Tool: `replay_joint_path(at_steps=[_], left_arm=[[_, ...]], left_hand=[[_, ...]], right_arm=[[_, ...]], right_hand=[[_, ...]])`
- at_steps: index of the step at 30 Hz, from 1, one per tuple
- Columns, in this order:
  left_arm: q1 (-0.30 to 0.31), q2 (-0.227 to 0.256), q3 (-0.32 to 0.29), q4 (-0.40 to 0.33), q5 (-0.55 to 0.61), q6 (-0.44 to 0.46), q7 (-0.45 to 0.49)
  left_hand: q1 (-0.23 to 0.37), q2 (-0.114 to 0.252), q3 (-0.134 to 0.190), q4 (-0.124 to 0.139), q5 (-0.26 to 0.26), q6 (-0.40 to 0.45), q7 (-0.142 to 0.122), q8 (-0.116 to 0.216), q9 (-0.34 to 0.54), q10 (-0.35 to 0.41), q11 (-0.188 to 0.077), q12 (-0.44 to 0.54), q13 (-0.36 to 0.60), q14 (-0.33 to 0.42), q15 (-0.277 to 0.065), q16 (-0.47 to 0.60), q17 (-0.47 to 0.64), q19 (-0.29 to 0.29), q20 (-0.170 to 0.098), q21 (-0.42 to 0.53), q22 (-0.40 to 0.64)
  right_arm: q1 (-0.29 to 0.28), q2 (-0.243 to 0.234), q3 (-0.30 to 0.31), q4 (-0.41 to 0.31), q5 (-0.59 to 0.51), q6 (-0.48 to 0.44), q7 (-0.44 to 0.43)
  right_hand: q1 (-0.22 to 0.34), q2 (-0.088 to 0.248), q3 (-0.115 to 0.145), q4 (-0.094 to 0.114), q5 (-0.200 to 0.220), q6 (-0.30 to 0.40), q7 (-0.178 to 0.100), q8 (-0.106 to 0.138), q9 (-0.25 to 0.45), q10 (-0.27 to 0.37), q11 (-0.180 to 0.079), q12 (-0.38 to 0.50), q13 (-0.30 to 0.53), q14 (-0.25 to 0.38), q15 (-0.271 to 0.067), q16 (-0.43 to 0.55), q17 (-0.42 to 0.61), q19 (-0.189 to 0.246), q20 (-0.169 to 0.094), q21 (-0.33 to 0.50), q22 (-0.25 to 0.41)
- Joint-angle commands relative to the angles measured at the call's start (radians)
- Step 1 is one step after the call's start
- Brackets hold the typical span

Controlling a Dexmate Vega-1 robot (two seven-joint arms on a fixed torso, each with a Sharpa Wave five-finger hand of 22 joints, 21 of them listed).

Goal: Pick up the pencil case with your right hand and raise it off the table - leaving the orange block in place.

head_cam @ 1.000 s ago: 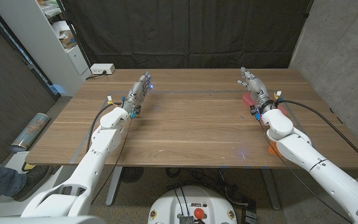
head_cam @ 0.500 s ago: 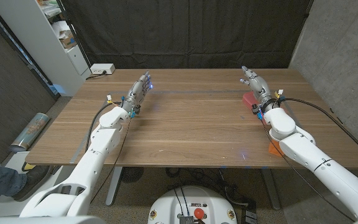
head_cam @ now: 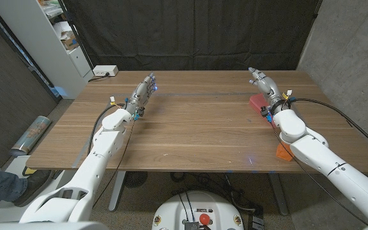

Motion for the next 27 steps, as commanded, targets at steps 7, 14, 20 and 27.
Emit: replay_joint_path(at_steps=[7, 14, 20, 27], left_arm=[[-0.007, -0.001, 0.007, 0.006, 0.004, 0.000, -0.002], [-0.007, -0.001, 0.008, 0.004, 0.006, 0.002, 0.000], [-0.008, -0.003, 0.008, 0.007, 0.004, -0.003, -0.002], [-0.007, -0.003, 0.009, 0.004, 0.004, 0.000, 0.000]], left_hand=[[0.011, 0.000, 0.001, -0.007, 0.003, 0.004, 0.002, 0.001, 0.003, -0.001, -0.003, 0.001, -0.001, -0.014, 0.008, 0.004, 0.002, -0.100, 0.002, -0.006, 0.003], [0.012, 0.001, 0.000, -0.008, 0.003, 0.005, 0.002, 0.000, 0.003, 0.000, -0.005, 0.001, -0.002, -0.016, 0.008, 0.003, 0.002, -0.101, 0.007, -0.011, 0.003], [0.012, 0.002, 0.000, -0.009, 0.002, 0.005, 0.001, -0.001, 0.003, 0.000, -0.006, 0.000, -0.002, -0.017, 0.007, 0.002, 0.002, -0.100, 0.009, -0.014, 0.003], [0.012, 0.002, -0.001, -0.010, 0.002, 0.006, 0.001, -0.001, 0.003, -0.001, -0.005, -0.001, -0.002, -0.017, 0.007, 0.002, 0.002, -0.100, 0.010, -0.017, 0.004]], right_arm=[[-0.025, -0.044, 0.010, -0.061, -0.084, -0.081, -0.051], [-0.031, -0.053, 0.013, -0.070, -0.105, -0.093, -0.059], [-0.034, -0.063, 0.017, -0.088, -0.125, -0.122, -0.071], [-0.042, -0.080, 0.022, -0.112, -0.149, -0.155, -0.081]], right_hand=[[0.016, 0.002, -0.001, -0.009, 0.007, 0.005, -0.003, 0.001, 0.005, -0.009, 0.003, -0.001, 0.000, -0.015, 0.001, -0.001, -0.003, -0.005, 0.002, -0.011, 0.005], [0.020, 0.002, -0.001, -0.012, 0.009, 0.004, -0.002, 0.001, 0.005, -0.011, 0.002, -0.001, 0.000, -0.017, 0.000, -0.001, -0.005, -0.005, 0.003, -0.017, 0.005], [0.022, 0.002, -0.001, -0.014, 0.009, 0.003, -0.002, 0.000, 0.005, -0.013, 0.005, -0.002, 0.000, -0.017, 0.001, -0.001, -0.006, -0.007, 0.003, -0.021, 0.005], [0.026, 0.001, -0.001, -0.018, 0.010, 0.000, -0.002, -0.001, 0.005, -0.017, 0.004, -0.003, 0.000, -0.021, 0.002, -0.002, -0.008, -0.009, 0.005, -0.026, 0.005]])
